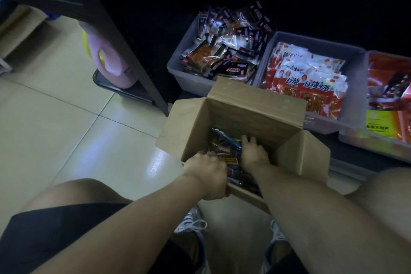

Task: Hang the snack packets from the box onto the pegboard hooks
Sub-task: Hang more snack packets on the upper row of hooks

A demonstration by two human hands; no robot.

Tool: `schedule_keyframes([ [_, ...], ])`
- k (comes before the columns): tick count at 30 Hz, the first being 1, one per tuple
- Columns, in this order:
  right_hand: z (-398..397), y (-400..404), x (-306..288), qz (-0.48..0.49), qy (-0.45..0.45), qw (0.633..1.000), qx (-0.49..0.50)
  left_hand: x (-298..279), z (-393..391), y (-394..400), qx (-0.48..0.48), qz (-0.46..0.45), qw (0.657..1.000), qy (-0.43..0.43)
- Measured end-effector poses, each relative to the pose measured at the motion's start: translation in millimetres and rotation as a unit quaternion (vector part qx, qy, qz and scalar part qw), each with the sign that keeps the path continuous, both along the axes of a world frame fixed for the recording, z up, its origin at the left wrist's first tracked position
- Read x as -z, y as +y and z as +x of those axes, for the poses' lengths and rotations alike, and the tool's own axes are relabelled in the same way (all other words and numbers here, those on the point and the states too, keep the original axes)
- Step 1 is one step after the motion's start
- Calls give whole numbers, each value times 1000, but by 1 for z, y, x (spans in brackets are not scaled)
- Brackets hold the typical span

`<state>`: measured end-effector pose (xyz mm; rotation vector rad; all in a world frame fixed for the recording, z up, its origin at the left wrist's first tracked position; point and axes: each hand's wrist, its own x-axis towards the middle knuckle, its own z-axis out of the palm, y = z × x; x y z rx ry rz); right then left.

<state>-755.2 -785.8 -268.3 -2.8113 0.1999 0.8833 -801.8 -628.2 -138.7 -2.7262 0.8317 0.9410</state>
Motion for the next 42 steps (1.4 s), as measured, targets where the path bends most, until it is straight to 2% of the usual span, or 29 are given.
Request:
schedule_keyframes([
  [7, -5, 2, 6, 39, 67, 995, -62, 3, -5, 3, -2, -11, 1000, -20],
  [11, -5, 3, -5, 5, 11, 996, -86, 1, -7, 3, 6, -16, 999, -32],
  [17, -6, 4, -44, -26, -16, 992, -124, -5, -6, -1, 5, -29, 998, -56],
  [22, 0, -1, -99, -8, -60, 986, -154, -17, 7, 7, 0, -143, 990, -5],
  [23, 1, -5, -112, -4, -69, 985, -161, -21, 8, 9, -41, -190, 981, 16],
  [25, 1, -17, -137, -3, -84, 982, -169, -29, 5, 7, -167, -314, 934, 22],
  [27, 1, -28, -161, 6, -112, 980, -161, -36, 4, 2, -258, -417, 865, -102],
  [29, 2, -40, -184, 24, -143, 978, -152, -46, 9, 1, -322, -453, 802, -218],
  [30, 3, -45, -196, 37, -157, 975, -151, -52, 14, 1, -350, -452, 786, -234],
  [32, 4, -57, -221, 74, -173, 971, -146, -65, 25, 5, -369, -429, 800, -199],
  [34, 4, -69, -244, 121, -170, 968, -137, -83, 36, 9, -353, -415, 830, -119],
  [35, 3, -75, -253, 140, -169, 966, -137, -93, 40, 10, -351, -425, 832, -67],
  [37, -3, -84, -264, 176, -175, 959, -135, -108, 42, 7, -379, -470, 797, 25],
  [39, -8, -90, -265, 209, -169, 957, -114, -112, 47, 6, -419, -537, 727, 84],
  [42, -9, -92, -255, 264, -153, 950, -70, -113, 47, -2, -448, -579, 677, 76],
])
